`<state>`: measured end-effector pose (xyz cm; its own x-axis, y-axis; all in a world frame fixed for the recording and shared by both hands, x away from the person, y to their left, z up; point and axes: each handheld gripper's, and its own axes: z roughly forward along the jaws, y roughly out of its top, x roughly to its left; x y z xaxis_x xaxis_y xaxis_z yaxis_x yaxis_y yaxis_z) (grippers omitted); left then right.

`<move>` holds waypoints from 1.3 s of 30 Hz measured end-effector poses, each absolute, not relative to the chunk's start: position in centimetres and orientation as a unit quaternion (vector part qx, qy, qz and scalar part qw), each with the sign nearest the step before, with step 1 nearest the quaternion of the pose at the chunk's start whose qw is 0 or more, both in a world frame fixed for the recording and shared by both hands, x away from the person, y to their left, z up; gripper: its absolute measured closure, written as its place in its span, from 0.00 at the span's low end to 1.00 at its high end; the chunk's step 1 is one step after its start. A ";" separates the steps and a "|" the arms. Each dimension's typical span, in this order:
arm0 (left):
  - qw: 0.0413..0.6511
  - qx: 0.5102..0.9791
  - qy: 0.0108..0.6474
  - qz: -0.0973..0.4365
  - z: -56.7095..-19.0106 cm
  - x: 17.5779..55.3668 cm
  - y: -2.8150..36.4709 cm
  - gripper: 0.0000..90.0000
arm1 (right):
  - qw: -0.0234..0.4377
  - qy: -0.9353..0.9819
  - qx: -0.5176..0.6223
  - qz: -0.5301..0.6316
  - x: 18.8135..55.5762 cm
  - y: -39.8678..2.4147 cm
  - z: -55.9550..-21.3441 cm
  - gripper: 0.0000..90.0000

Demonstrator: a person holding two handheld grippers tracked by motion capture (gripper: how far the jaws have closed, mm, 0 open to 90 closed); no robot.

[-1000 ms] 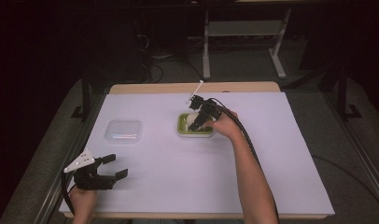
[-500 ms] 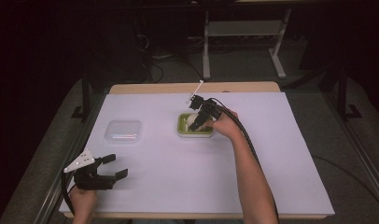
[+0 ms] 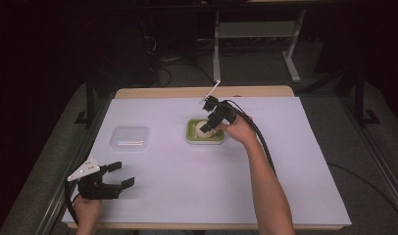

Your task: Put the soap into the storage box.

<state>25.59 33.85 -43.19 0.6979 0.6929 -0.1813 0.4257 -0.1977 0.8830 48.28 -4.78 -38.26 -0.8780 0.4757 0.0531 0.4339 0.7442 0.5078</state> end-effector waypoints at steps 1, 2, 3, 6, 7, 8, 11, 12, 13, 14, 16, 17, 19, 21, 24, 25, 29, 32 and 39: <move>0.517 0.763 0.366 0.129 -43.2 25.6 33.9 0.15 | 0.041 0.934 0.242 0.261 48.2 -4.9 -38.3 0.35; 0.517 0.762 0.367 0.129 -43.2 25.6 33.8 0.15 | 0.040 0.933 0.242 0.261 48.2 -5.0 -38.2 0.35; 0.517 0.763 0.367 0.130 -43.2 25.6 33.8 0.15 | 0.043 0.932 0.244 0.263 48.0 -5.1 -38.2 0.35; 0.516 0.764 0.365 0.131 -43.2 25.6 33.8 0.15 | 0.041 0.932 0.242 0.266 47.7 -5.4 -38.0 0.35; 0.511 0.769 0.362 0.132 -43.2 25.6 33.9 0.15 | 0.042 0.933 0.242 0.265 47.6 -5.6 -38.1 0.34; 0.511 0.768 0.363 0.132 -43.2 25.6 33.8 0.15 | 0.043 0.933 0.242 0.264 47.5 -5.7 -38.0 0.34; 0.510 0.769 0.362 0.131 -43.2 25.6 33.8 0.15 | 0.037 0.931 0.247 0.267 47.3 -6.3 -38.0 0.33; 0.511 0.768 0.363 0.130 -43.2 25.6 33.7 0.15 | 0.038 0.930 0.247 0.269 47.1 -6.5 -38.0 0.33; 0.511 0.768 0.362 0.130 -43.2 25.6 33.7 0.15 | 0.045 0.929 0.246 0.272 46.9 -6.6 -37.9 0.33; 0.511 0.769 0.362 0.131 -43.2 25.6 33.7 0.15 | 0.044 0.929 0.246 0.274 46.8 -6.8 -37.8 0.33; 0.511 0.769 0.363 0.130 -43.2 25.6 33.7 0.15 | 0.042 0.927 0.247 0.279 46.7 -7.1 -37.8 0.33; 0.513 0.767 0.364 0.129 -43.2 25.6 33.7 0.15 | 0.042 0.926 0.250 0.281 46.6 -7.3 -37.7 0.33; 0.513 0.767 0.364 0.129 -43.2 25.6 33.7 0.15 | 0.041 0.924 0.252 0.285 46.4 -7.5 -37.7 0.33; 0.513 0.767 0.364 0.129 -43.2 25.6 33.6 0.15 | 0.040 0.925 0.250 0.282 46.2 -7.7 -37.7 0.32; 0.512 0.767 0.364 0.129 -43.2 25.6 33.6 0.15 | 0.038 0.925 0.250 0.283 46.0 -7.9 -37.5 0.32; 0.512 0.767 0.365 0.128 -43.2 25.6 33.6 0.15 | 0.040 0.925 0.249 0.284 45.9 -8.0 -37.5 0.32; 0.513 0.767 0.364 0.128 -43.2 25.6 33.6 0.15 | 0.042 0.924 0.246 0.290 45.5 -8.4 -37.4 0.33; 0.513 0.766 0.365 0.128 -43.3 25.6 33.6 0.15 | 0.041 0.922 0.248 0.294 45.0 -8.7 -37.3 0.33; 0.512 0.767 0.365 0.127 -43.3 25.6 33.6 0.15 | 0.034 0.920 0.244 0.304 43.9 -9.6 -37.3 0.32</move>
